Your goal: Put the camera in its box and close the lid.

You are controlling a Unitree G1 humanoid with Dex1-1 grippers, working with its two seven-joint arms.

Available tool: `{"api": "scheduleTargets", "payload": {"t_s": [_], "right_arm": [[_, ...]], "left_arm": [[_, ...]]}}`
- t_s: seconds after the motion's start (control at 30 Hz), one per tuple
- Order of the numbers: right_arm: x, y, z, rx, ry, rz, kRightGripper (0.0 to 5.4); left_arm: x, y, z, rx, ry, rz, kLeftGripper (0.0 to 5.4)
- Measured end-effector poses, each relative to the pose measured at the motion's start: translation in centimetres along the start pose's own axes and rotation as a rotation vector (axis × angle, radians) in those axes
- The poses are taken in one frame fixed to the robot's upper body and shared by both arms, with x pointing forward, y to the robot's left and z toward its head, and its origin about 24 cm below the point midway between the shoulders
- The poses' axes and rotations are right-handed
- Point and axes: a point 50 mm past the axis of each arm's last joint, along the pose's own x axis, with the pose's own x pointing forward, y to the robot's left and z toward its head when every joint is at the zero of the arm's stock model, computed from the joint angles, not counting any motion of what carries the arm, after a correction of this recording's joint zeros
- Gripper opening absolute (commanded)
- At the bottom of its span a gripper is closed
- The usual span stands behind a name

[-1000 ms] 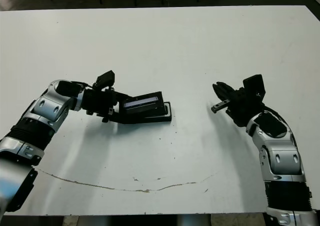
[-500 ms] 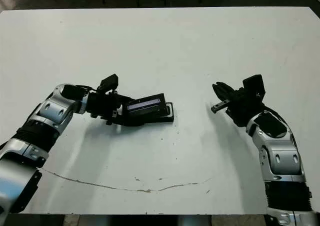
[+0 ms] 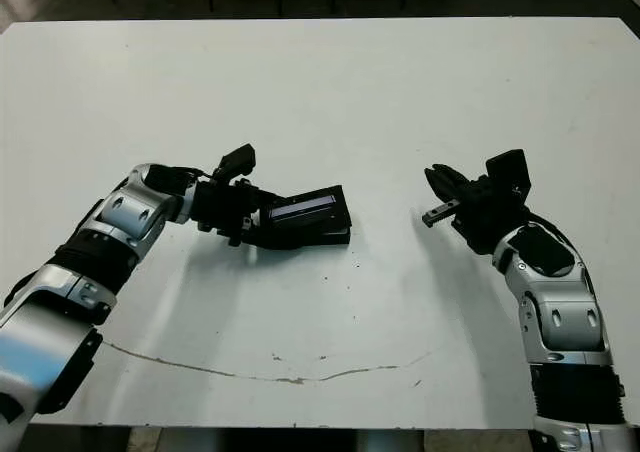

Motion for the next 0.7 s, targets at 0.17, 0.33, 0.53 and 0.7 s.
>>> {"api": "scheduleTargets", "payload": {"t_s": [0.17,0.33,0.53,0.7], "right_arm": [[-0.1,0.1,0.0,0.000,-0.001,0.007,0.00],[-0.3,0.2,-0.1,0.005,-0.001,0.009,0.00],[-0.4,0.3,-0.1,0.008,-0.002,0.010,0.00],[-0.4,0.3,-0.1,0.012,-0.003,0.011,0.00]], "left_arm": [[0.5,0.2,0.9,0.059,0.080,-0.004,2.91],[0.8,0.3,1.4,0.082,0.130,-0.005,2.91],[1.0,0.3,1.9,0.114,0.177,-0.005,2.91],[1.1,0.3,2.1,0.137,0.196,-0.006,2.91]]}}
